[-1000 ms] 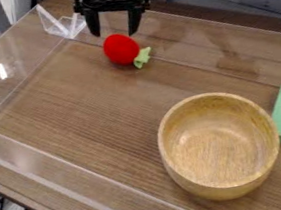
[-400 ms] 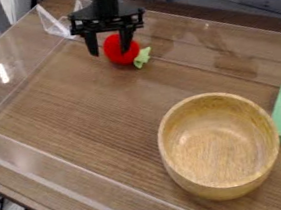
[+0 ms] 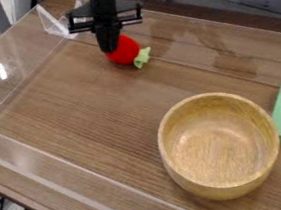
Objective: Move the red fruit to the right
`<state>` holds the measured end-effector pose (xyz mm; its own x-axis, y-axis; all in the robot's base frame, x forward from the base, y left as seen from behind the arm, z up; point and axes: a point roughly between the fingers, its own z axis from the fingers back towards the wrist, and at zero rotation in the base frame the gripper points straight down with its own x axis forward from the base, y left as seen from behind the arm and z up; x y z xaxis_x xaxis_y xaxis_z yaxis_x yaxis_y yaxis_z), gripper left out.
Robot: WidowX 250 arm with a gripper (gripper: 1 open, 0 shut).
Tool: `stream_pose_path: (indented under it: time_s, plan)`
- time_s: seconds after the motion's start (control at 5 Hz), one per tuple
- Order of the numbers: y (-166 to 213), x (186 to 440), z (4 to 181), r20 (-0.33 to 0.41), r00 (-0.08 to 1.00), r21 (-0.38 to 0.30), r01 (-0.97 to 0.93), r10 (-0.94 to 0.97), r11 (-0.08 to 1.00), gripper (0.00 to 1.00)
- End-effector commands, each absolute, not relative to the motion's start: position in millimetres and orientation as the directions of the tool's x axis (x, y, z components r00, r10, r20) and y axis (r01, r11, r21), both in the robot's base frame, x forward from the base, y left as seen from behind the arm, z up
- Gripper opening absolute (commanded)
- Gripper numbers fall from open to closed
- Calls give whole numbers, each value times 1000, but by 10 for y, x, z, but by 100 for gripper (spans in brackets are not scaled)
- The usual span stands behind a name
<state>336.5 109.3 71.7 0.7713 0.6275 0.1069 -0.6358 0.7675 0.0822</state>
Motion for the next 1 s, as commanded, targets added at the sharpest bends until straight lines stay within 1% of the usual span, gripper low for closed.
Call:
stream_pose_path:
  time_s: [0.0,0.2,0.4,0.6,0.8]
  plan:
    - [1090,3497,1222,140,749,9,-655,648,755,0]
    - [987,3580,1443,112,753,-18,-651,648,759,0]
    - [1002,3623,1341,120,697,-10,-711,707,703,100]
    - [1034,3666,1246,128,634,3,-769,762,639,100]
    - [1048,3719,948,128,633,19,-772,764,636,100]
